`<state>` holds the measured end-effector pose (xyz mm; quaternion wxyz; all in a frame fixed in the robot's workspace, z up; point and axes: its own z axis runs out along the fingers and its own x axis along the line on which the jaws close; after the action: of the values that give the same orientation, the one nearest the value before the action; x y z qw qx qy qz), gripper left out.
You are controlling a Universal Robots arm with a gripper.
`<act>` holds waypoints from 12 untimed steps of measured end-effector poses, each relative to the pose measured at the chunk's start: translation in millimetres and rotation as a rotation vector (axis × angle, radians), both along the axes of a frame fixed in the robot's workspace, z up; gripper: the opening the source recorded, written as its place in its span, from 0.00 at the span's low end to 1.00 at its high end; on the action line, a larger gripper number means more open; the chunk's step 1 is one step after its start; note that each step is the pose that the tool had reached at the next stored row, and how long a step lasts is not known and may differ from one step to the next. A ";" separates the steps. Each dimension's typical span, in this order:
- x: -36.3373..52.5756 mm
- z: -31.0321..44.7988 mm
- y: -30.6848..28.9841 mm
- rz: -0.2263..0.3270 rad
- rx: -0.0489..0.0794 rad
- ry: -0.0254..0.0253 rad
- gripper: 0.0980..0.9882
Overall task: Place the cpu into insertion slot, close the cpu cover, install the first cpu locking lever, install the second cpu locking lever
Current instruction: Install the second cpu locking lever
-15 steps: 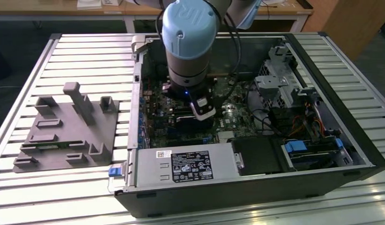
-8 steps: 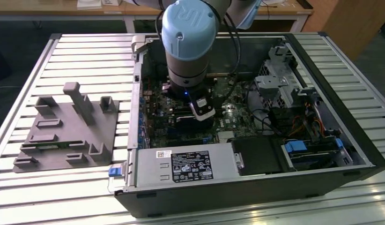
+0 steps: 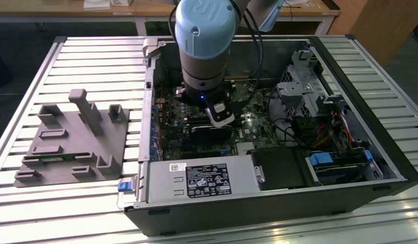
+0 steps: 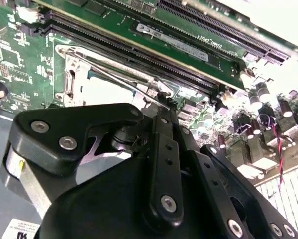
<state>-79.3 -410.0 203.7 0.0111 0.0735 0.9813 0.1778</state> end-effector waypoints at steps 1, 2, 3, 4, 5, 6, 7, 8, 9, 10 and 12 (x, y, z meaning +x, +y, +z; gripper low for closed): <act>0.0 1.1 0.0 0.000 0.000 0.0000 0.01; 0.0 2.2 0.0 0.000 0.000 -0.0001 0.01; 0.0 3.1 0.0 0.000 0.000 -0.0001 0.01; 0.0 3.8 0.0 0.000 0.000 0.0000 0.01; 0.0 4.1 0.1 0.000 0.000 -0.0001 0.01; 0.0 4.5 0.0 0.000 0.000 -0.0001 0.01; 0.0 4.9 0.0 0.000 0.000 -0.0001 0.01; 0.0 5.5 0.0 0.000 0.000 -0.0001 0.01; 0.0 6.2 0.0 0.000 0.000 -0.0001 0.01; 0.0 6.9 0.0 0.000 0.000 0.0000 0.01; 0.0 8.2 0.0 0.000 0.000 -0.0001 0.01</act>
<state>-79.4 -410.0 211.9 0.0111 0.0735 0.9812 0.1780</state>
